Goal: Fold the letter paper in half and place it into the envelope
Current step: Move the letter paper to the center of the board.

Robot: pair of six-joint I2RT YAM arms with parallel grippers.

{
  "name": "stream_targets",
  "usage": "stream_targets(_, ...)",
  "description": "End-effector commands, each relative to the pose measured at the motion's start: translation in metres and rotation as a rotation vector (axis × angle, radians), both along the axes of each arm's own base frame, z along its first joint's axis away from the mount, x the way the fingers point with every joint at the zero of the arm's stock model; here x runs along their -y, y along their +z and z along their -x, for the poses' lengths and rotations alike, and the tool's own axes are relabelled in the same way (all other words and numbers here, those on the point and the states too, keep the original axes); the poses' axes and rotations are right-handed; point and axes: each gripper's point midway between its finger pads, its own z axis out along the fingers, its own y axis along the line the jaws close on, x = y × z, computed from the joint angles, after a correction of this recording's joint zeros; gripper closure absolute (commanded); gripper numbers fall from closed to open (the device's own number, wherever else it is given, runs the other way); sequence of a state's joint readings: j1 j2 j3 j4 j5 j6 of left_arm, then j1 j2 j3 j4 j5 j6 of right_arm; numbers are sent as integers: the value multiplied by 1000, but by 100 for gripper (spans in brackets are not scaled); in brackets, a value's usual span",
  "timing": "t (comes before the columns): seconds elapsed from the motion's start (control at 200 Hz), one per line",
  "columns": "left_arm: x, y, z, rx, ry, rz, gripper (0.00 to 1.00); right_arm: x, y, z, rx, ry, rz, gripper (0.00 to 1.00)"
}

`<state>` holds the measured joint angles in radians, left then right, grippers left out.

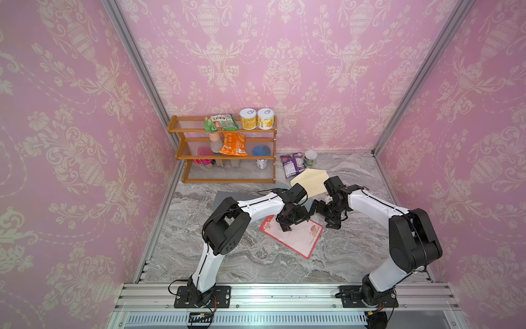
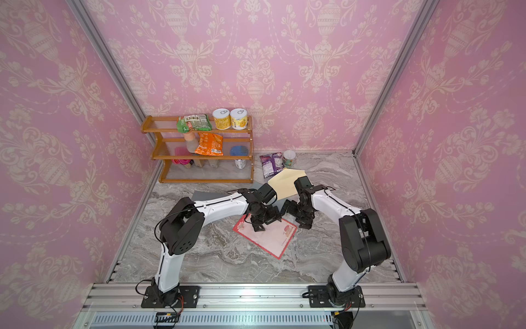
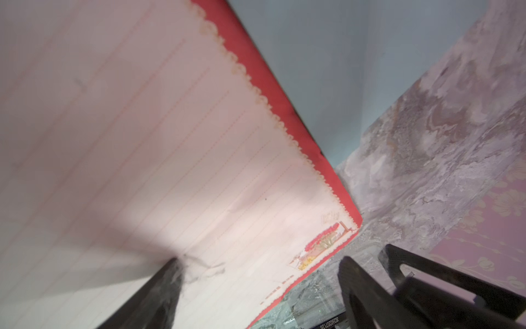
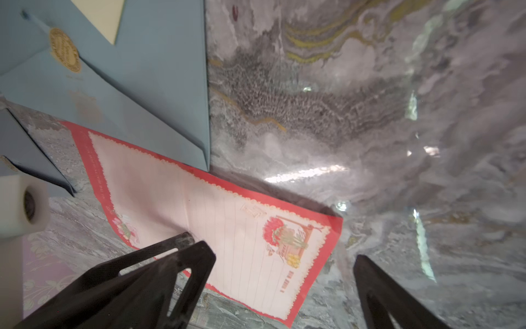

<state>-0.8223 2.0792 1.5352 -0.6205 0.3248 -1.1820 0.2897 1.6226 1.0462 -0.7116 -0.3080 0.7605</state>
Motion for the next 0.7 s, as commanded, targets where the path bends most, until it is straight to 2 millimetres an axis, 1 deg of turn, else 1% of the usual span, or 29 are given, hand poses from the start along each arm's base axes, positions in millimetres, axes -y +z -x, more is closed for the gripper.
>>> stream_targets(0.0,-10,26,-3,72,-111,-49,11,-3,5,18,-28,20,-15,0)
stream_targets(0.07,-26,31,-5,89,-136,-81,13,-3,3,23,-37,9,-22,0)
stream_targets(0.1,-33,31,-6,96,-143,-94,14,-3,2,25,-41,4,-27,0)
stream_targets(0.145,-42,31,-7,104,-158,-113,20,-3,1,27,-39,-4,-33,3)
stream_targets(0.17,-47,31,-8,110,-165,-122,25,-3,0,29,-40,-11,-37,5)
stream_targets(0.215,-54,29,-10,118,-178,-133,41,-4,0,30,-37,-19,-47,13)
stream_targets(0.225,-56,28,-11,120,-180,-135,46,-4,0,31,-35,-21,-49,15)
stream_targets(0.25,-58,28,-13,128,-188,-135,58,-5,0,32,-34,-24,-58,22)
stream_targets(0.3,-63,26,-18,135,-200,-140,87,-8,-2,34,-36,-30,-74,41)
stream_targets(0.315,-64,23,-19,136,-206,-142,94,-8,-2,34,-37,-32,-80,49)
stream_targets(0.33,-64,22,-21,138,-212,-140,100,-9,-3,35,-38,-29,-85,59)
stream_targets(0.37,-64,17,-24,137,-227,-138,100,-11,-5,37,-44,-38,-96,83)
stream_targets(0.41,-64,12,-27,135,-240,-136,100,-12,-9,40,-54,-43,-99,100)
stream_targets(0.495,-59,0,-31,127,-270,-115,100,-11,-17,44,-75,-56,-97,100)
stream_targets(0.63,-55,-21,-31,90,-291,-122,100,-11,-28,48,-100,-56,-89,100)
stream_targets(0.695,-54,-26,-32,86,-289,-121,100,-9,-32,49,-109,-50,-75,100)
